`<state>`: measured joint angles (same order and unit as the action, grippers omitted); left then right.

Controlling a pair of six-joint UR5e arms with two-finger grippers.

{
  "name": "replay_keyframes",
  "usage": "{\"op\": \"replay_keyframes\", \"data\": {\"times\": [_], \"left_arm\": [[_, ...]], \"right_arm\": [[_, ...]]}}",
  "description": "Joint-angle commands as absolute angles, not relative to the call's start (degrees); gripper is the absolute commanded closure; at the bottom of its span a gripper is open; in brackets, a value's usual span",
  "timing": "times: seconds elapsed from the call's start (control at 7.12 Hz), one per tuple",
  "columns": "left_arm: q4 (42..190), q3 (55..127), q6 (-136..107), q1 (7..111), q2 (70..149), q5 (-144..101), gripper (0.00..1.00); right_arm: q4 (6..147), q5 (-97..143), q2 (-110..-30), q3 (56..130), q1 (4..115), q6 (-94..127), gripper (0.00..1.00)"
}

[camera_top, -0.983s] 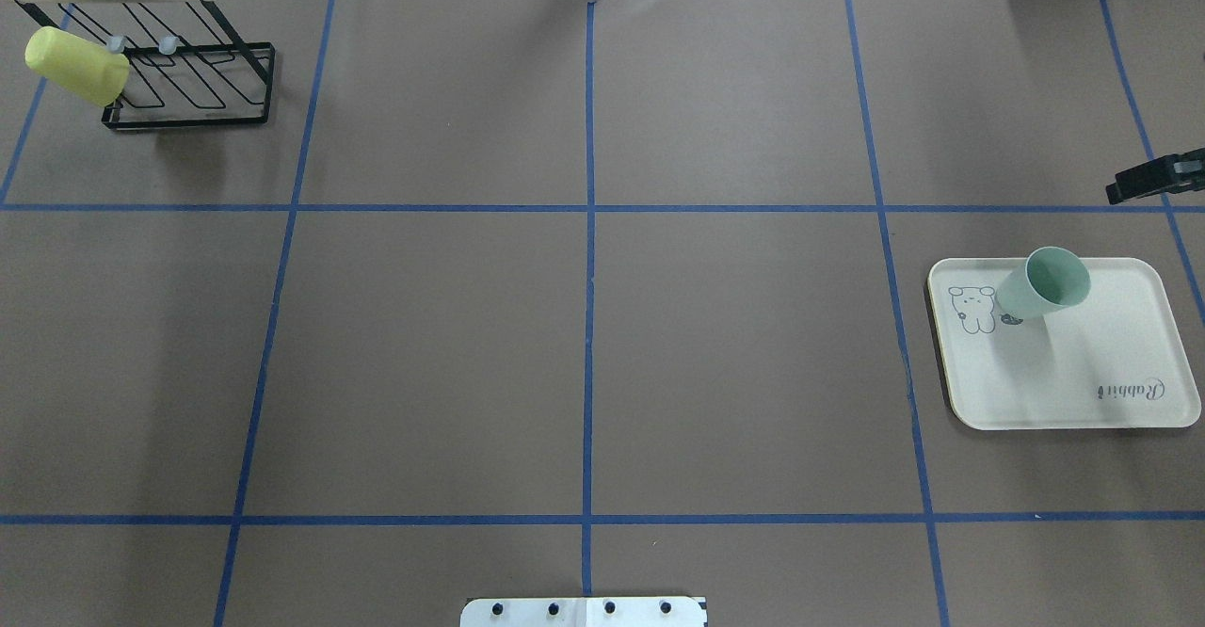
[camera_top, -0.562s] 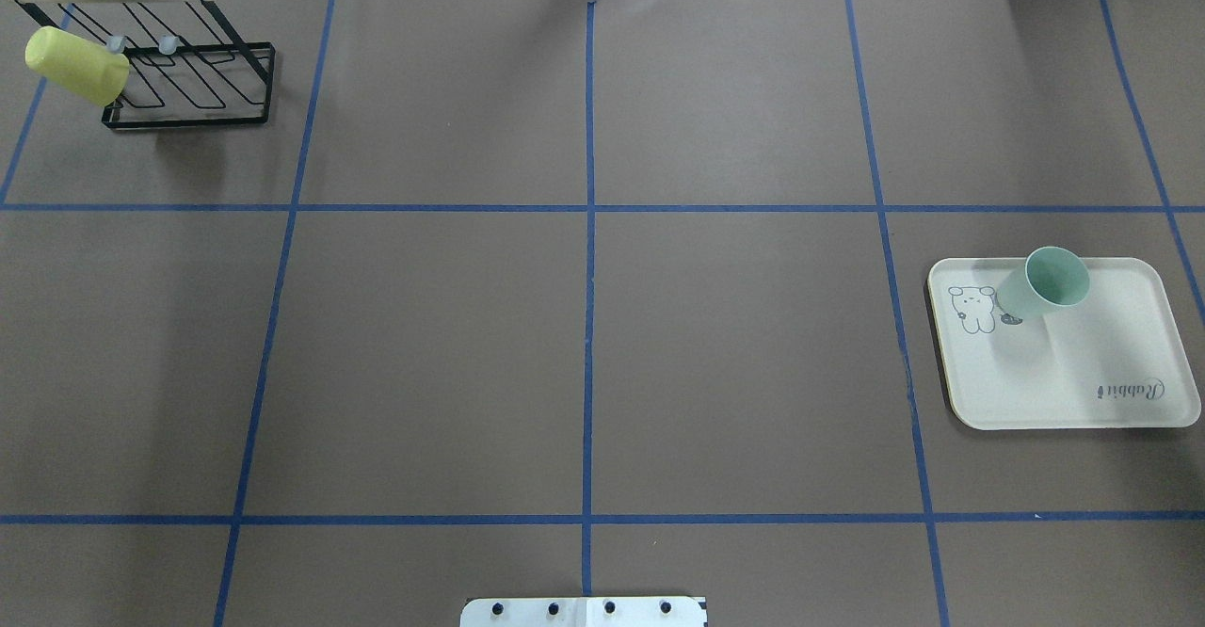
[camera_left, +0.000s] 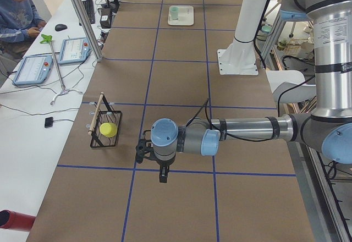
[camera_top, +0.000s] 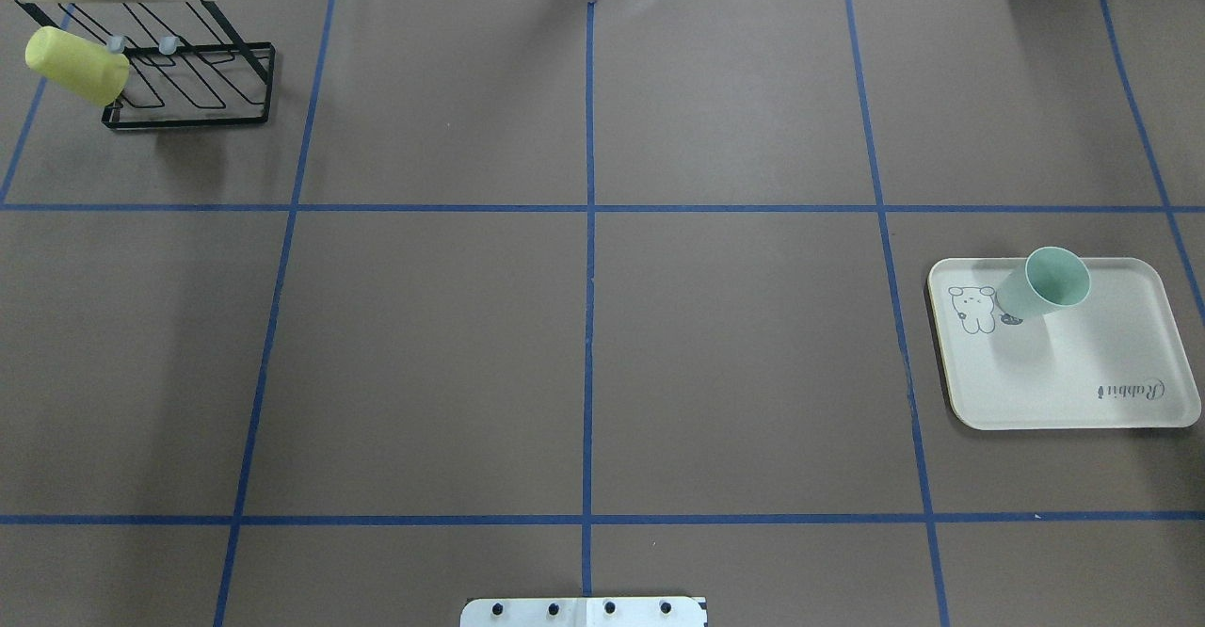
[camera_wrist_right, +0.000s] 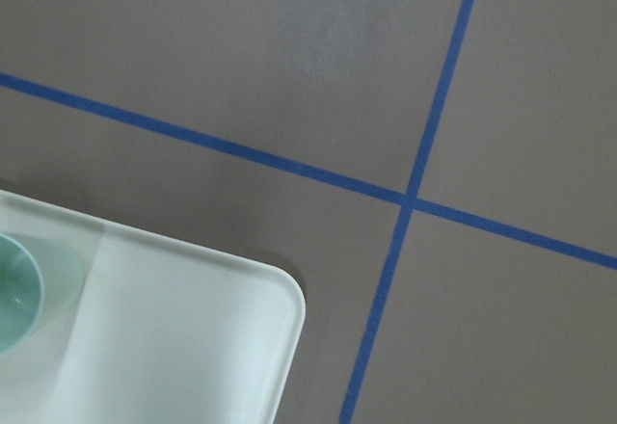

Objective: Left arm grabs green cup and hands to right arm on tray

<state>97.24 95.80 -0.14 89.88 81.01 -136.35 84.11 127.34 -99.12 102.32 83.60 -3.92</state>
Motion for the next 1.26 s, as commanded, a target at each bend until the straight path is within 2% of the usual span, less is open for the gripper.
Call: {"op": "replay_keyframes", "data": {"times": [0.0, 1.12], "left_arm": [[93.88, 97.46, -0.09, 88.87, 81.21, -136.23, 0.00], [93.69, 98.09, 2.81, 89.29, 80.42, -136.32, 0.00]], "right_arm": [[84.11, 127.44, -98.87, 101.51, 83.67, -3.61, 0.00], [84.20, 127.88, -100.28, 100.46, 83.67, -3.25, 0.00]]}}
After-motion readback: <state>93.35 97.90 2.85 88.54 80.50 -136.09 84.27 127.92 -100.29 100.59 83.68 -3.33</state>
